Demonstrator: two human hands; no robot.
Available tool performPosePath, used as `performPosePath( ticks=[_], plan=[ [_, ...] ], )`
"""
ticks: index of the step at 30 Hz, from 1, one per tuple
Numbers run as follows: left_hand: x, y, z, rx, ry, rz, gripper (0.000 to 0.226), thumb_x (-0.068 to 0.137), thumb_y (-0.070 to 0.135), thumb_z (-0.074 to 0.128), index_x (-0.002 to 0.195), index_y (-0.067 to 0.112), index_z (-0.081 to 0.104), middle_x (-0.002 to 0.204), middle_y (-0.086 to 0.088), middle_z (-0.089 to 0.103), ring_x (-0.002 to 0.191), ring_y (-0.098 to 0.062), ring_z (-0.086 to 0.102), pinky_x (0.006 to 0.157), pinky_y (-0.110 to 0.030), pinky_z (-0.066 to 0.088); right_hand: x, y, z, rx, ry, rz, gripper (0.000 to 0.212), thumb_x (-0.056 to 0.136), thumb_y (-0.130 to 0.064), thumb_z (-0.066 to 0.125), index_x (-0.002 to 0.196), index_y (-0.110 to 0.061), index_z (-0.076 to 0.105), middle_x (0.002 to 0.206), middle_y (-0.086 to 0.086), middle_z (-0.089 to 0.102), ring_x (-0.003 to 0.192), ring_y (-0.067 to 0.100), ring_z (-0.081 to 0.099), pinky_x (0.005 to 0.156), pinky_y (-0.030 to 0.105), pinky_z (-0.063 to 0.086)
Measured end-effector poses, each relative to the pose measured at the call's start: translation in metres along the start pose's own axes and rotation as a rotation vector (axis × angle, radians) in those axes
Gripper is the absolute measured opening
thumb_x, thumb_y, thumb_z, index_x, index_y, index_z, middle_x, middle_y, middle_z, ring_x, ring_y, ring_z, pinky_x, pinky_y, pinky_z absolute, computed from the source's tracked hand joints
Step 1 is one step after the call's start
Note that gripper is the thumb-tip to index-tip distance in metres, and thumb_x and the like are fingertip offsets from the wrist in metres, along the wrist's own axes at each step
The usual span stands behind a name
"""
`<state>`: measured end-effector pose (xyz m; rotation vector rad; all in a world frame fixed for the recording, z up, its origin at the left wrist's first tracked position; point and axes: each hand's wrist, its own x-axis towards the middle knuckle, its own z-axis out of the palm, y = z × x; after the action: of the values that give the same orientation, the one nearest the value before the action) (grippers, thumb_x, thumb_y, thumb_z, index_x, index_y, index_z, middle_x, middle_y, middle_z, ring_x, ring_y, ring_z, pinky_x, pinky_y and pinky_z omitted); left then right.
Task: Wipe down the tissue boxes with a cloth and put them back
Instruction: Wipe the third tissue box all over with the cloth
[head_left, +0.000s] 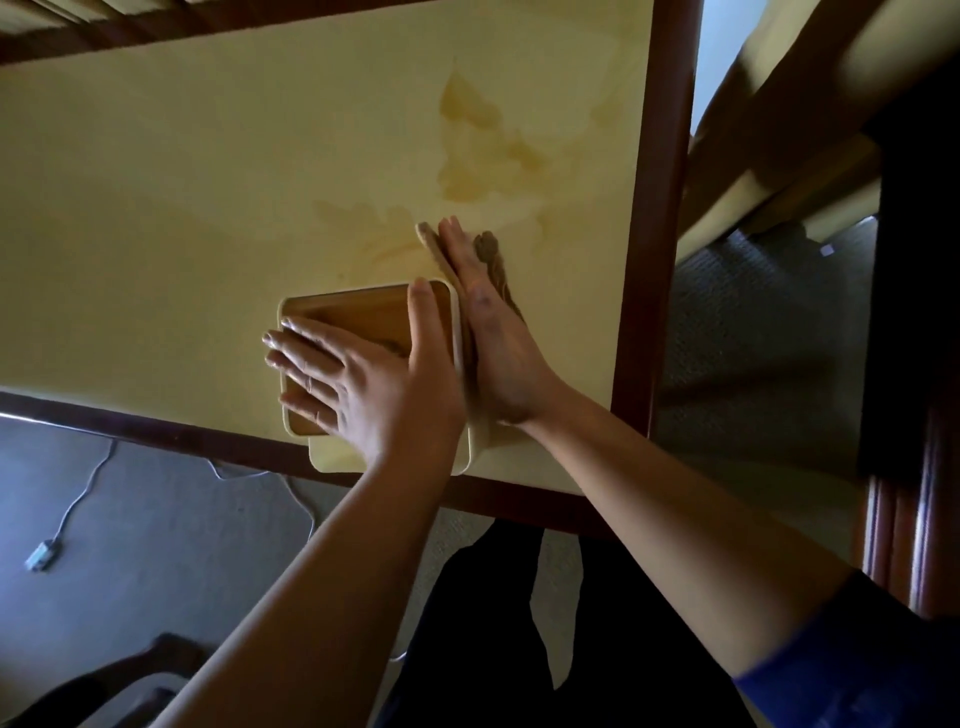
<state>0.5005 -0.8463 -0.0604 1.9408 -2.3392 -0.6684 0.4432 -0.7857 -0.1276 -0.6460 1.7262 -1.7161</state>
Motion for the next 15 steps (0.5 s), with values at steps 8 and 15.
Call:
performPosePath(
  ticks=[8,15],
  plan=[
    [0.016,-0.026,-0.015,0.161,0.004,0.404,0.109,0.087,0.084,0.028,0.165,0.017,-0.007,0.174,-0.008,-0.009,0.16,-0.023,-0.01,0.129,-0.049,-0.004,-0.026,-0.001,0.002,0.062,-0.026,-0.016,0.061,0.109,-0.024,0.021,0.168,-0.007,0.012,0.177,0.005,0.004,0.164,0.014,0.001,0.132,0.055,0.006],
    [0.044,-0.044,-0.042,0.34,-0.236,0.933,0.103,0.09,0.074,0.043,0.167,0.018,0.002,0.174,-0.007,-0.006,0.16,-0.024,-0.008,0.129,-0.049,-0.004,-0.051,0.001,0.0,0.112,-0.131,0.004,0.067,0.104,-0.021,0.027,0.167,-0.006,0.014,0.177,0.006,0.005,0.164,0.015,0.003,0.132,0.053,0.01]
  ],
)
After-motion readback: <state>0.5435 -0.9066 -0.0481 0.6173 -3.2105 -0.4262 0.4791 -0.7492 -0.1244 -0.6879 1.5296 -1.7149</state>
